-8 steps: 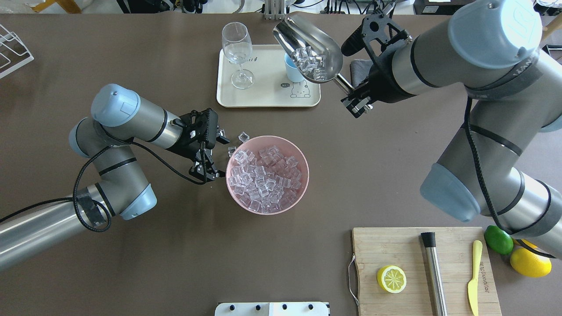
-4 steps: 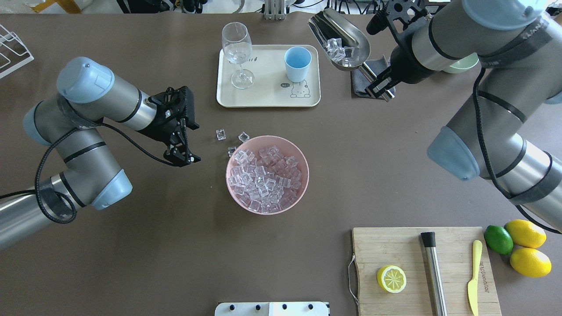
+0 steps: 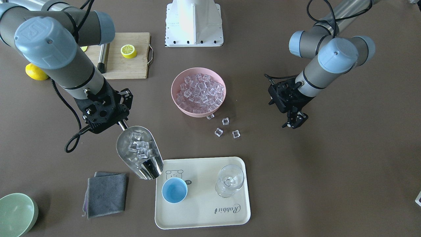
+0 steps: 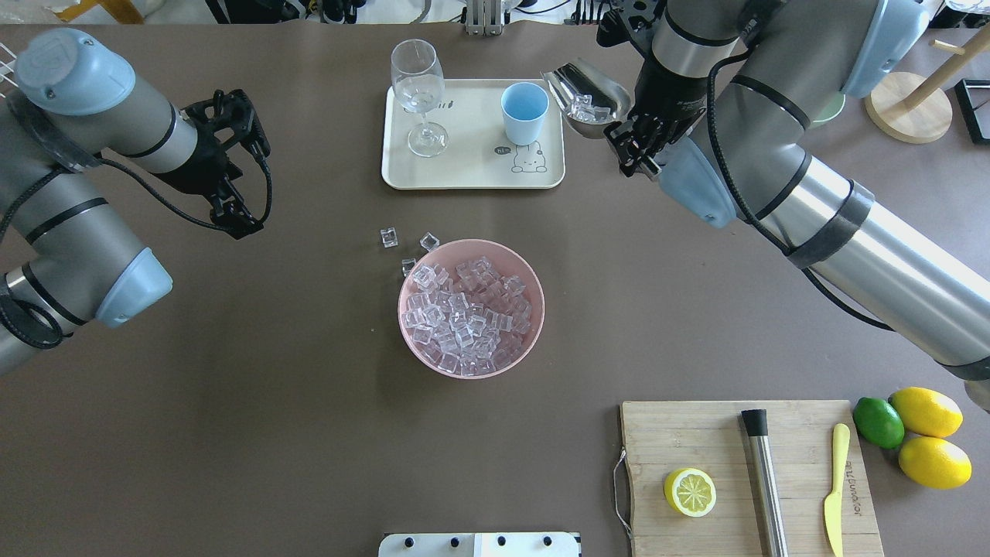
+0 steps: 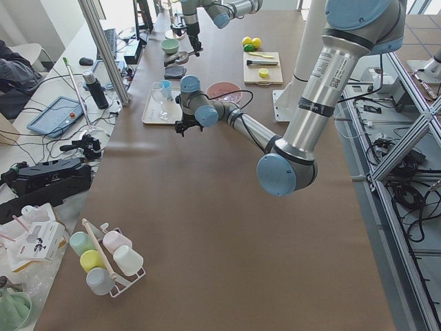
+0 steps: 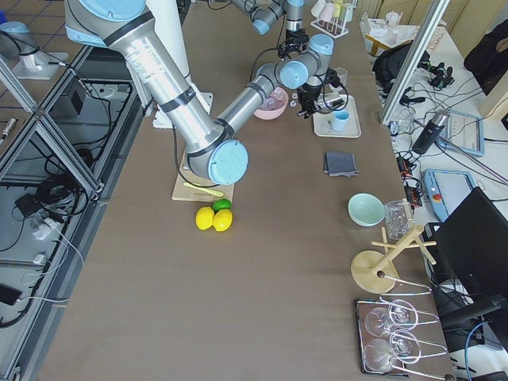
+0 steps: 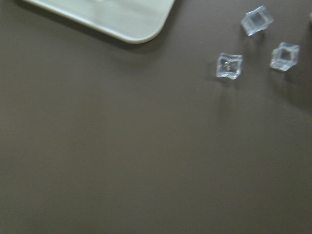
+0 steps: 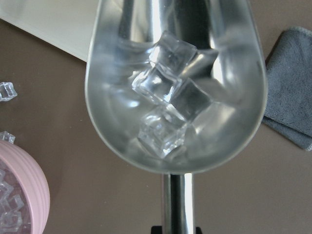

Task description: Put ice in cup with scoop

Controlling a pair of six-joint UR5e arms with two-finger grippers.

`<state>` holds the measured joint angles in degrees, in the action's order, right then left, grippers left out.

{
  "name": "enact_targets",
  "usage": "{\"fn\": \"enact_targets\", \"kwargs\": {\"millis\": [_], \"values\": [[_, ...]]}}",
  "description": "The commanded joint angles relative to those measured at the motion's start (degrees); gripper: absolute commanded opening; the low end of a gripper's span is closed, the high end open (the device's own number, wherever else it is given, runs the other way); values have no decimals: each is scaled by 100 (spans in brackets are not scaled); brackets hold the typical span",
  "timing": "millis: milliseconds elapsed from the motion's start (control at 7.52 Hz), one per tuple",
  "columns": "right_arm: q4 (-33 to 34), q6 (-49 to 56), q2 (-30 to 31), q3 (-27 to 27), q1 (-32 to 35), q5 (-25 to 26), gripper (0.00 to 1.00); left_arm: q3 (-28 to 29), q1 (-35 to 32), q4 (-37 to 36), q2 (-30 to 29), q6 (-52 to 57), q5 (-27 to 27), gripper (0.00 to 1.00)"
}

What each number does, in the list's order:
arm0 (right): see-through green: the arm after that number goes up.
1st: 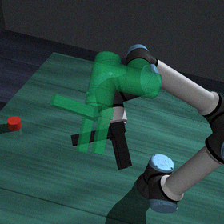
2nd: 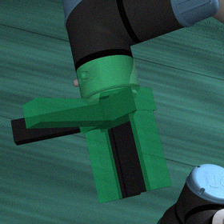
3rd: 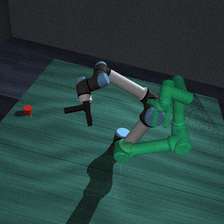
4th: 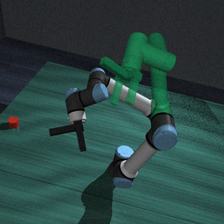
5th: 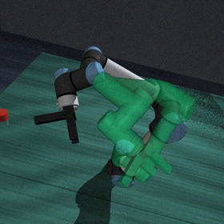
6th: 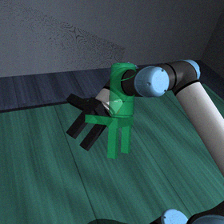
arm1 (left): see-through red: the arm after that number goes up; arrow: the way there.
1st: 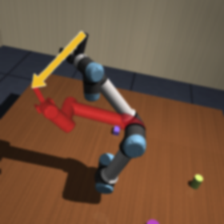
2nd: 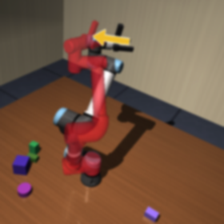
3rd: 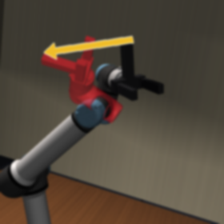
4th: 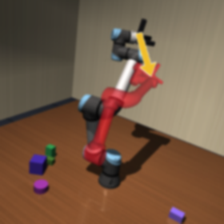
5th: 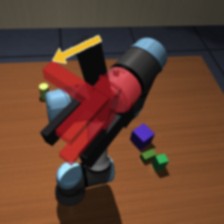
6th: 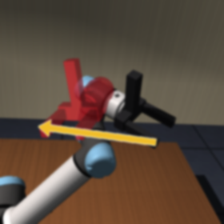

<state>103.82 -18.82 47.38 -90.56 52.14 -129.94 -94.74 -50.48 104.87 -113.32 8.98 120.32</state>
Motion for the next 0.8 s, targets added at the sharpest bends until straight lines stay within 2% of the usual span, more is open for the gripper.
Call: {"fn": "enact_targets", "kwargs": {"millis": [0, 399, 665], "values": [[612, 19, -693, 844, 15, -382, 0, -9, -531, -852, 82, -2, -962, 98], [1727, 211, -1327, 1435, 7, -454, 0, -62, -1058, -924, 240, -19, -1553, 98], [2271, 614, -1626, 1699, -2, -454, 0, -70, -1410, -872, 608, -37, -1486, 98]]}}
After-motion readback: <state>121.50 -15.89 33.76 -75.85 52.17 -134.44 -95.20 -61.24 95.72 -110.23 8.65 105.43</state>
